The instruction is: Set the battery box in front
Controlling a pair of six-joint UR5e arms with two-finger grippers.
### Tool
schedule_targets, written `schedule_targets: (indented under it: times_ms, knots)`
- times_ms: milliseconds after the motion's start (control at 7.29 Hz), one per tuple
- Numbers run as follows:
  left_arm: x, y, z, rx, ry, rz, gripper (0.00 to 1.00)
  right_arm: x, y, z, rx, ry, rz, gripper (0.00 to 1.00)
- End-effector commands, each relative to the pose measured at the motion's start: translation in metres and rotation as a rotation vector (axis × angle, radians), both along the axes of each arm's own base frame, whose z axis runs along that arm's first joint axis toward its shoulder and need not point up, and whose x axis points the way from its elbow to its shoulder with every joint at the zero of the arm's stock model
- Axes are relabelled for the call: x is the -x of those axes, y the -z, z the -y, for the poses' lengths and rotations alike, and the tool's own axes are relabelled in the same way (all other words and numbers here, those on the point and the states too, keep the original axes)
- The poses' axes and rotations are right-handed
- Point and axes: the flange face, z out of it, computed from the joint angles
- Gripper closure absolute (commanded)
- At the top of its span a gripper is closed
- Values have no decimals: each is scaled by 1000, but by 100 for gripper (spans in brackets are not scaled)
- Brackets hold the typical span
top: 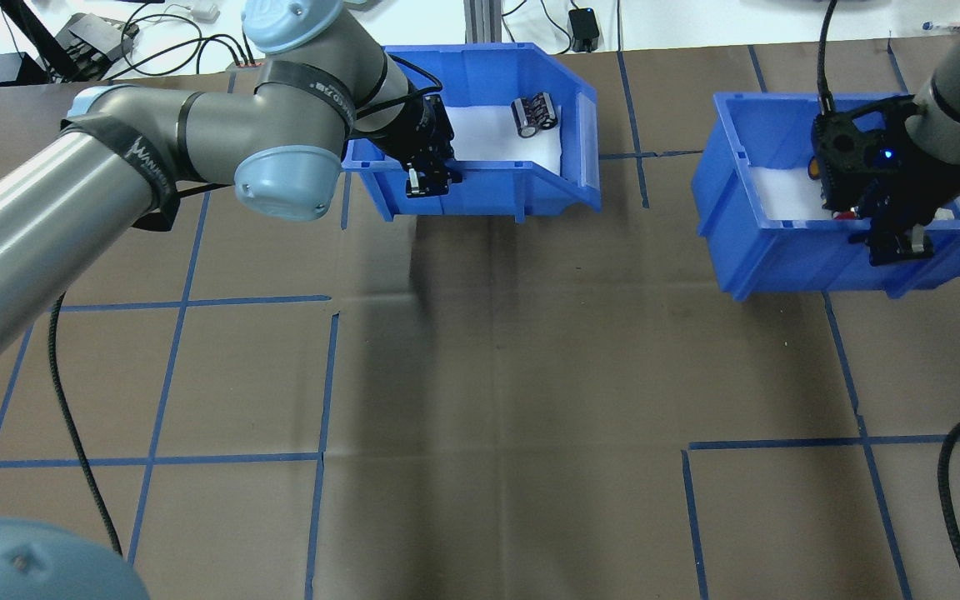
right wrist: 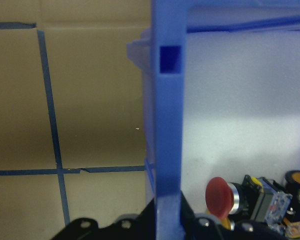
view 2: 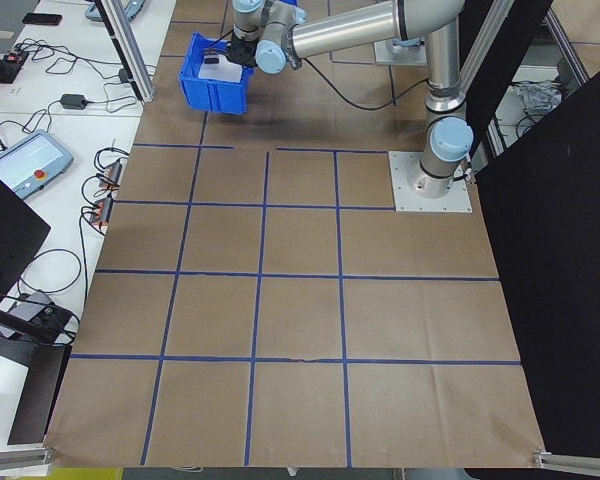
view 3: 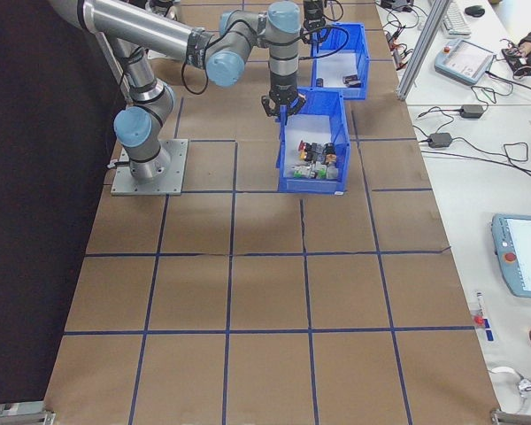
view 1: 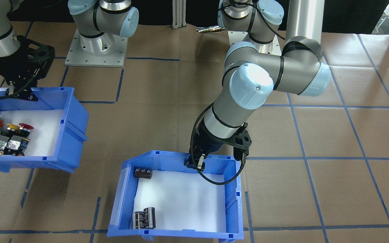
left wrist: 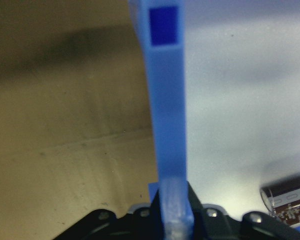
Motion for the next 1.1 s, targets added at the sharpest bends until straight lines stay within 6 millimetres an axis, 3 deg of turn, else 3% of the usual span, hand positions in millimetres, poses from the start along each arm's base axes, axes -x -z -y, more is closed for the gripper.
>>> schedule_targets:
  times_ms: [0,548,823,960]
  knots:
    - [43,20,13,-3,15,-7,84,-7,14,-40,14,-4,-8,100]
    - [50,37,12,-28,8,-1,42,-11,22,-52,18,-6,-19,100]
    - [50,16,12,-24,-78,-24,28,-13,28,-57,6,-3,-16,100]
    - [46,-6,8,20,-89,6,28,-18,33,-73,8,6,-13,100]
